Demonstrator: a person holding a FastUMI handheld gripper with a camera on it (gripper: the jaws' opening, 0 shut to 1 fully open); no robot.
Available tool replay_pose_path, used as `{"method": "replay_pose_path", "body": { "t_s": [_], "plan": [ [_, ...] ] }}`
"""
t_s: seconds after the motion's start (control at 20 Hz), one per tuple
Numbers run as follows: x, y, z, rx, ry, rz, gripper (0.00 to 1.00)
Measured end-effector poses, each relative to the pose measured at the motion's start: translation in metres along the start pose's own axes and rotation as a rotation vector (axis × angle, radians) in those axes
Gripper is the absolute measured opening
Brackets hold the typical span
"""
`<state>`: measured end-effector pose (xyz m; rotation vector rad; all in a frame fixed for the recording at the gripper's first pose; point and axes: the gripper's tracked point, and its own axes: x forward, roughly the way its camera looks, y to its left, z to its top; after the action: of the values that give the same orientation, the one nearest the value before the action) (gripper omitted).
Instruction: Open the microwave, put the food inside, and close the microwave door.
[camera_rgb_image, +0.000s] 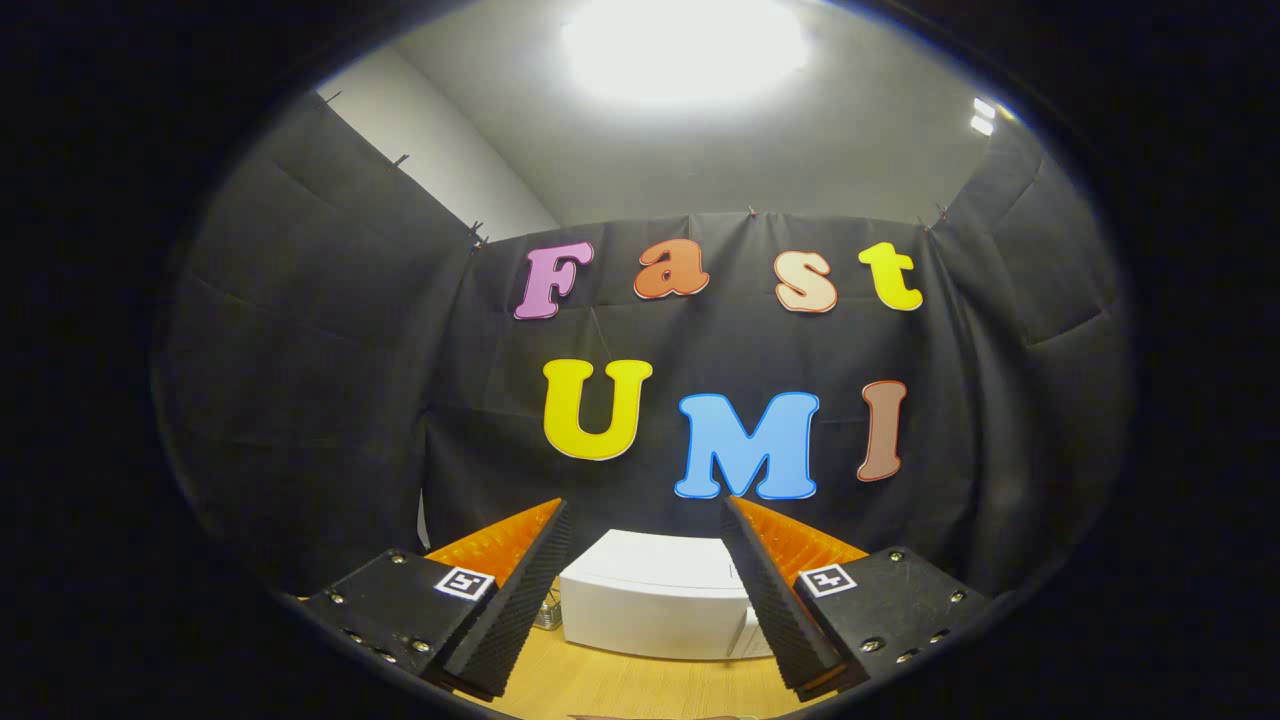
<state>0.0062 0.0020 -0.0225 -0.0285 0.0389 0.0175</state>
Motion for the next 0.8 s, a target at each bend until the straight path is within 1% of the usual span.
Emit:
{"method": "replay_pose_path", "body": {
  "t_s": [0.2,0.5,0.8],
  "plan": [
    [0.006,-0.006,-0.012,0.001,0.013,-0.015,0.95],
    [0.02,-0.027,-0.048,0.011,0.062,-0.05,0.95],
    [0.045,-0.064,-0.116,0.023,0.114,-0.119,0.95]
  ]
}}
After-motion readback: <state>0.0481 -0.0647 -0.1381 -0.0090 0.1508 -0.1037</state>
